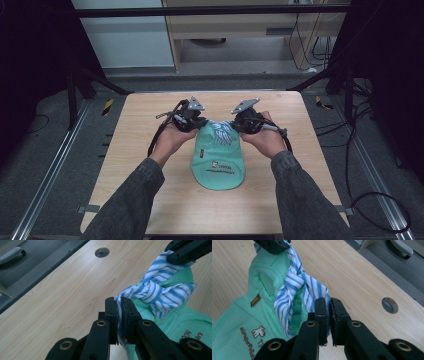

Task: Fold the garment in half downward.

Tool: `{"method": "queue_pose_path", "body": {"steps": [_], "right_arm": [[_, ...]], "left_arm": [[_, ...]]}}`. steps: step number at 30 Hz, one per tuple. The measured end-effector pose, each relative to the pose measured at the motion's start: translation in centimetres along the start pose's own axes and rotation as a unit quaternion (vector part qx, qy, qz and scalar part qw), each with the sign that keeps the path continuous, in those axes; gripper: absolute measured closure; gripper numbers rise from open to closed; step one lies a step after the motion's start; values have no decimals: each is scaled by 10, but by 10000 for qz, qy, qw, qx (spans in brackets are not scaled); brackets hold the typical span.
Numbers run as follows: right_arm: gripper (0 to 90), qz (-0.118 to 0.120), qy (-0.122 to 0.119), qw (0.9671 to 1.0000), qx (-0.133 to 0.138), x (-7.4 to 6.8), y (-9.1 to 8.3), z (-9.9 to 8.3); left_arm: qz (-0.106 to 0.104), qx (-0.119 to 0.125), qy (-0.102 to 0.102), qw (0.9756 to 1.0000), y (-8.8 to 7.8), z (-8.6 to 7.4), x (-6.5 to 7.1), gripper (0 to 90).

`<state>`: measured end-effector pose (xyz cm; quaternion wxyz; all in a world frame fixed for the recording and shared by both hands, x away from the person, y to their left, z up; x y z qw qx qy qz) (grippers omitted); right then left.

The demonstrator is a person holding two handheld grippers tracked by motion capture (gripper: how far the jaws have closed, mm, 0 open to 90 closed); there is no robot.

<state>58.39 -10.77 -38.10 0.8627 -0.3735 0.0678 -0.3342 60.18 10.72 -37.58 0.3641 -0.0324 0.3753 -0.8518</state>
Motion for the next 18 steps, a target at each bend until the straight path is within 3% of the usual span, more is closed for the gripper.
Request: {"method": "queue_pose_path", "body": {"steps": [6, 11, 18], "right_arm": [[847, -1, 3, 10000, -63, 3, 3, 4], [848, -74, -31, 9999, -71, 5, 2, 11], [847, -115, -57, 9999, -55, 7, 2, 14]], "left_arm": [[-36, 0, -34, 10000, 2, -1, -4, 845], [92, 68, -50, 9999, 0, 4, -5, 844], [117, 129, -59, 9998, 0, 5, -6, 843]]}}
Point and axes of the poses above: each handheld gripper's, and its own axes: y roughly forward along the jaws, z roughly out of its top, x roughly to its right, the point moved 1 cm from there along y, roughly forward along the jaws, and after that the axes turned 5 degrees about z, right-handed, at the moved point
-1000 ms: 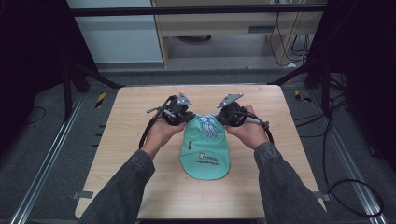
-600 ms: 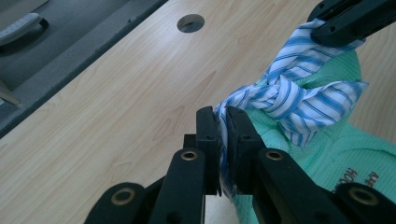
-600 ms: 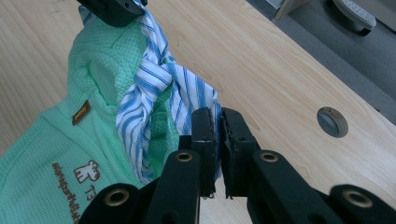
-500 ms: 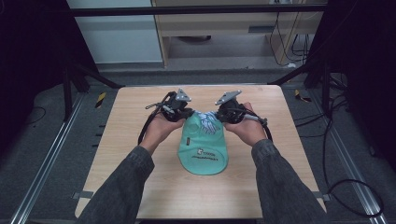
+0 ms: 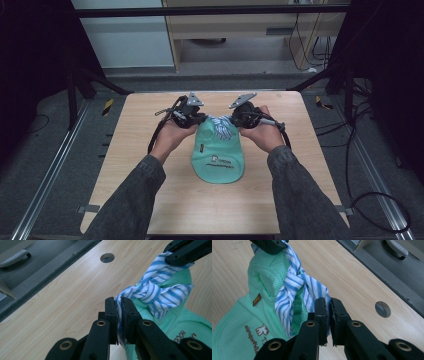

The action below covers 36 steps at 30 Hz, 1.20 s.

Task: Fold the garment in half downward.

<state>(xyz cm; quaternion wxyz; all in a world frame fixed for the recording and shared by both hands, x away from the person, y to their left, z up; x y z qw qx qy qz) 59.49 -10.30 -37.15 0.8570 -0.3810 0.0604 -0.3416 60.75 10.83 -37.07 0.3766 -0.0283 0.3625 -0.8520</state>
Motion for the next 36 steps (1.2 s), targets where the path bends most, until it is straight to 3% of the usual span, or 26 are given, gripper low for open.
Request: {"method": "queue_pose_path", "body": {"steps": [9, 15, 18, 26, 36], "right_arm": [[847, 52, 7, 10000, 65, -4, -4, -9], [847, -1, 74, 10000, 58, 2, -3, -6], [847, 8, 83, 9999, 67, 6, -3, -4], [847, -7, -5, 9999, 104, -5, -4, -16], [845, 12, -90, 9999, 136, -13, -6, -30]], "left_arm": [[-67, -37, 139, 9999, 0, -3, 7, 841], [-99, 23, -55, 9999, 6, 2, 1, 841], [-91, 29, -23, 10000, 5, 4, 1, 841], [-11, 27, 255, 9997, 1, -5, 17, 838], [-51, 63, 320, 9995, 2, -14, 28, 837]]}}
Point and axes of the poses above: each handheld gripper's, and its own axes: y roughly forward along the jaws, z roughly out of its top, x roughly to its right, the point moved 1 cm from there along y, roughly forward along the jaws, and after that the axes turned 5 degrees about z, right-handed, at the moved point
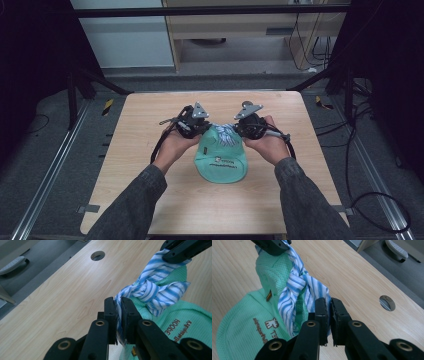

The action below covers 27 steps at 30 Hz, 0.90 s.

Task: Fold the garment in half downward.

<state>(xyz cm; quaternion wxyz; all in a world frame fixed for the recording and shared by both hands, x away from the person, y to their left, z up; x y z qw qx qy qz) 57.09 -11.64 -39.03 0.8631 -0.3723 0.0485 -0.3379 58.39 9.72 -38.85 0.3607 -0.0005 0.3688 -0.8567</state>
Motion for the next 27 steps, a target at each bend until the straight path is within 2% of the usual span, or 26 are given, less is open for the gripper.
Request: {"method": "queue_pose_path", "body": {"steps": [4, 7, 15, 27], "right_arm": [[843, 45, 3, 10000, 25, -5, -4, -7], [844, 91, -19, 10000, 19, -10, -5, -14], [845, 215, -20, 9998, 48, -19, -4, -24], [844, 317, -42, 9994, 113, -33, -10, -38]], "left_arm": [[-52, 32, 5, 10000, -2, -3, 5, 836], [-96, 12, 86, 9999, -4, -8, 13, 836], [-165, 24, -3, 9999, -5, -21, 22, 835], [-246, 62, 55, 9997, -11, -31, 35, 835]]}}
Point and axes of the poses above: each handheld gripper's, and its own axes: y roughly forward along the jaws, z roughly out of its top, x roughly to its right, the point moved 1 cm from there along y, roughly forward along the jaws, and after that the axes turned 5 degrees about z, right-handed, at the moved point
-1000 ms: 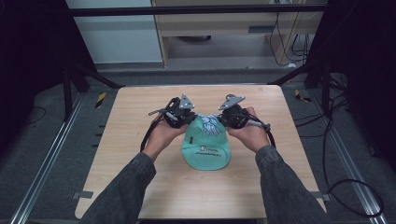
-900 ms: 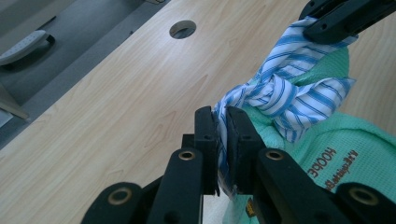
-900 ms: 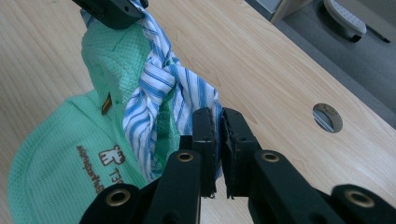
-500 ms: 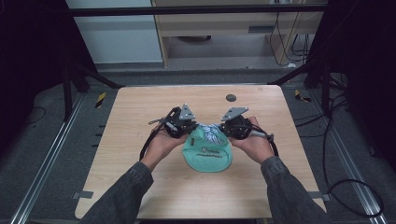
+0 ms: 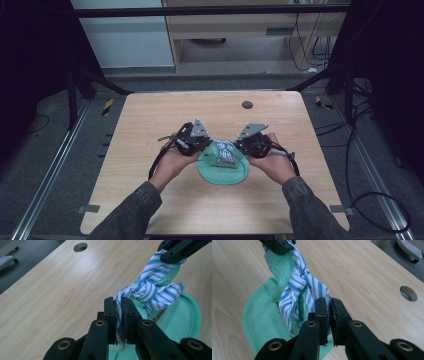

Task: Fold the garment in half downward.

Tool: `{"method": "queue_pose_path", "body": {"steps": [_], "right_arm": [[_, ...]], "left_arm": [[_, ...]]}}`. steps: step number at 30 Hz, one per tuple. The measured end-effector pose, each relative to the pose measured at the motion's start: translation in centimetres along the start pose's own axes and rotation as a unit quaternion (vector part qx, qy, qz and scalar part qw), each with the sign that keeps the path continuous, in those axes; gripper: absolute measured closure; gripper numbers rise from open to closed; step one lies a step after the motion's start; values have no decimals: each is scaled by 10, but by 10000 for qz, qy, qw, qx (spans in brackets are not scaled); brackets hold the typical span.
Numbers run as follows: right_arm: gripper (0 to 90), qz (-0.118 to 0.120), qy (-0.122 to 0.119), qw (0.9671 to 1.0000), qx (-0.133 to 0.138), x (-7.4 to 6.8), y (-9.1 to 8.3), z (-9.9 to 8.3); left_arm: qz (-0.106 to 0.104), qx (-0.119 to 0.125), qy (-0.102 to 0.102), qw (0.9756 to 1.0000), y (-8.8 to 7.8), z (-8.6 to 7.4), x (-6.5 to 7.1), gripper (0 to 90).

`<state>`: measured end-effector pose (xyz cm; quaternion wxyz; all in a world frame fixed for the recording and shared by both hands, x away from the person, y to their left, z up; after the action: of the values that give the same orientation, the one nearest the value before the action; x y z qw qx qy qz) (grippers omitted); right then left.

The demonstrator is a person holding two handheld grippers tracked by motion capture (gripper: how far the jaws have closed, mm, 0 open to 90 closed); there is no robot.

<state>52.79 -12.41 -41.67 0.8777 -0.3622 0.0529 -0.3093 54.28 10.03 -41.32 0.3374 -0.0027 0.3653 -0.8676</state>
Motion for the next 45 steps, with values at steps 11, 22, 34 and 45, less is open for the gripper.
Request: {"method": "queue_pose_path", "body": {"steps": [11, 22, 34, 45], "right_arm": [[843, 77, -63, 10000, -4, -14, -1, -12], [843, 133, -140, 9998, -92, -22, 2, -21], [840, 231, -157, 9995, -169, -31, 4, -33], [839, 288, -176, 9992, -194, -38, 3, -40]], "left_arm": [[-27, 28, -3, 10000, 0, -13, 13, 832], [-126, -25, -20, 9999, 3, -26, 23, 832], [-254, -34, -27, 9997, 5, -38, 33, 824], [-327, -19, -21, 9995, 3, -47, 40, 815]]}}
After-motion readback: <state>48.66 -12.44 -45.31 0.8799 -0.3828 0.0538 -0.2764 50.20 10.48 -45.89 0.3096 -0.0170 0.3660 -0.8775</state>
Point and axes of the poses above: each handheld gripper's, and its own axes: y roughly forward along the jaws, z roughly out of its top, x roughly to its right, the point moved 1 cm from there along y, roughly forward along the jaws, and after that the axes turned 5 degrees about z, right-handed, at the moved point
